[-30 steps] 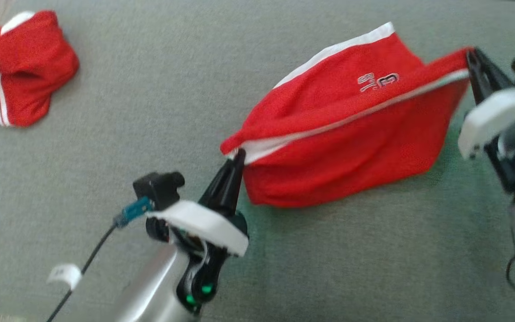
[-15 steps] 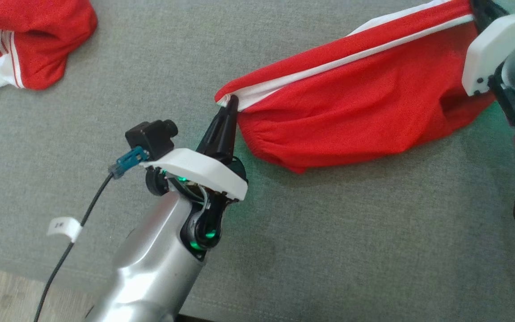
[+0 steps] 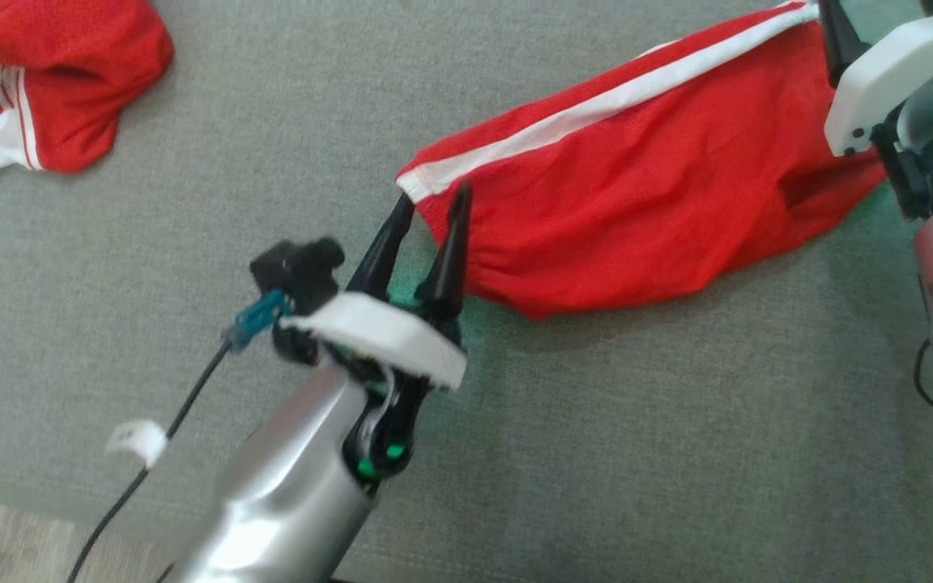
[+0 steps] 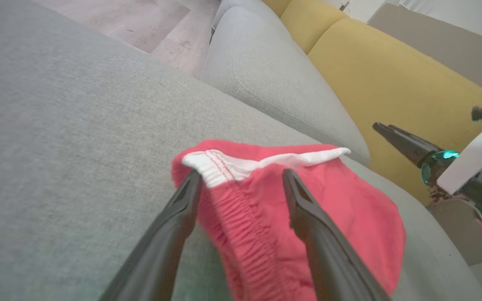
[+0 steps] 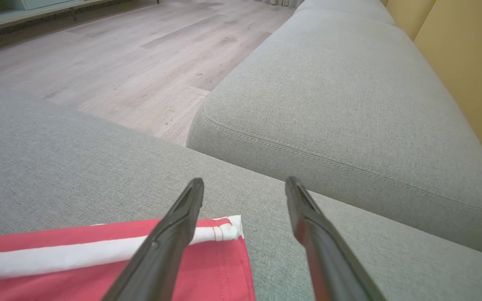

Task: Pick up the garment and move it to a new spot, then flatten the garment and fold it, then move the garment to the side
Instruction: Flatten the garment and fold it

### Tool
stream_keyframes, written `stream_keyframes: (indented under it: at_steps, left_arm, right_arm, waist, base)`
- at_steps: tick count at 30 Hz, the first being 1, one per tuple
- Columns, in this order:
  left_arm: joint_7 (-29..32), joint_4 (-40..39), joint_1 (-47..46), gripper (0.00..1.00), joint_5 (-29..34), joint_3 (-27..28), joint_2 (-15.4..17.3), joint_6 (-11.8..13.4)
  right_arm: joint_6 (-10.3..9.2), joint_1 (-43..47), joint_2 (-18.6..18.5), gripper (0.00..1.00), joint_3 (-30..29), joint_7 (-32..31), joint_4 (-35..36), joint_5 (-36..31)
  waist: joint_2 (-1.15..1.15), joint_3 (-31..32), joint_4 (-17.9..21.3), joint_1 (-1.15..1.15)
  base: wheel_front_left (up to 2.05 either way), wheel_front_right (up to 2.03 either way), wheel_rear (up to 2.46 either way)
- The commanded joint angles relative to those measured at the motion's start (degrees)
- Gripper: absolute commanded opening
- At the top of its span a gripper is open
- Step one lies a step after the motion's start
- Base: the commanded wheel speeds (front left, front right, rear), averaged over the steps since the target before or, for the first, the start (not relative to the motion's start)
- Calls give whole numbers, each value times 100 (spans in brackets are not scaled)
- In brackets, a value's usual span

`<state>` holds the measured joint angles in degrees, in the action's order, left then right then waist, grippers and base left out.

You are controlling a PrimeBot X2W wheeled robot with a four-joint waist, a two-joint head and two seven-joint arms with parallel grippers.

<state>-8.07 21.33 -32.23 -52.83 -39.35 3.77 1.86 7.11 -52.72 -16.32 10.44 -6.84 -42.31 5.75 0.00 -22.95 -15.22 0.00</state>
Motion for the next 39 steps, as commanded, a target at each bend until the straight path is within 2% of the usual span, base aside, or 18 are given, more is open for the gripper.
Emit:
stream_keyframes:
  at_steps: [1, 9, 11, 20, 26, 27, 28, 29, 31, 39]
  left_arm:
    - [-70, -240, 173, 100, 126, 85, 287, 80]
    - [-238, -891, 880, 100, 317, 188, 922, 474]
    - [-277, -994, 954, 100, 323, 235, 981, 525]
    - [-469, -1790, 1585, 100, 472, 569, 1456, 1066]
    - [-573, -2005, 1766, 100, 599, 766, 1558, 1288]
    - [-582, -2035, 1788, 100, 605, 791, 1564, 1307]
    - [-590, -2062, 1806, 100, 613, 814, 1573, 1324]
    - [-596, -2083, 1823, 100, 623, 836, 1587, 1341]
    - [-604, -2114, 1844, 100, 654, 863, 1621, 1370]
    - [-604, -2173, 1871, 100, 738, 878, 1711, 1419]
  right_arm:
    - [37, -72, 57, 100, 110, 69, 128, 96]
    - [37, 262, -126, 100, 326, -288, -148, 480]
    - [37, 292, -152, 100, 367, -374, -185, 520]
    - [37, 484, -363, 100, 475, -1284, -615, 949]
    - [37, 640, -347, 100, 339, -1802, -940, 1094]
    - [37, 672, -318, 68, 322, -1893, -962, 1165]
    - [37, 707, -284, 47, 316, -1980, -971, 1244]
    - [37, 743, -252, 35, 310, -2054, -972, 1323]
    - [37, 816, -183, 0, 285, -2119, -937, 1489]
    - [37, 1090, 67, 0, 52, -1188, -553, 1772]
  waist:
    - [0, 101, 48, 0]
    - [0, 442, 74, 0]
    - [0, 464, 58, 0]
    - [0, 430, -211, 0]
    - [0, 448, -277, 0]
    - [0, 458, -274, 0]
    - [0, 469, -265, 0]
    - [0, 481, -249, 0]
    - [0, 510, -205, 0]
    - [0, 797, 213, 0]
  base:
    - [0, 0, 0]
    - [0, 0, 0]
    - [0, 0, 0]
    - [0, 0, 0]
    - [0, 0, 0]
    - [0, 0, 0]
    - [0, 0, 0]
    - [0, 0, 0]
    - [0, 0, 0]
    - [0, 0, 0]
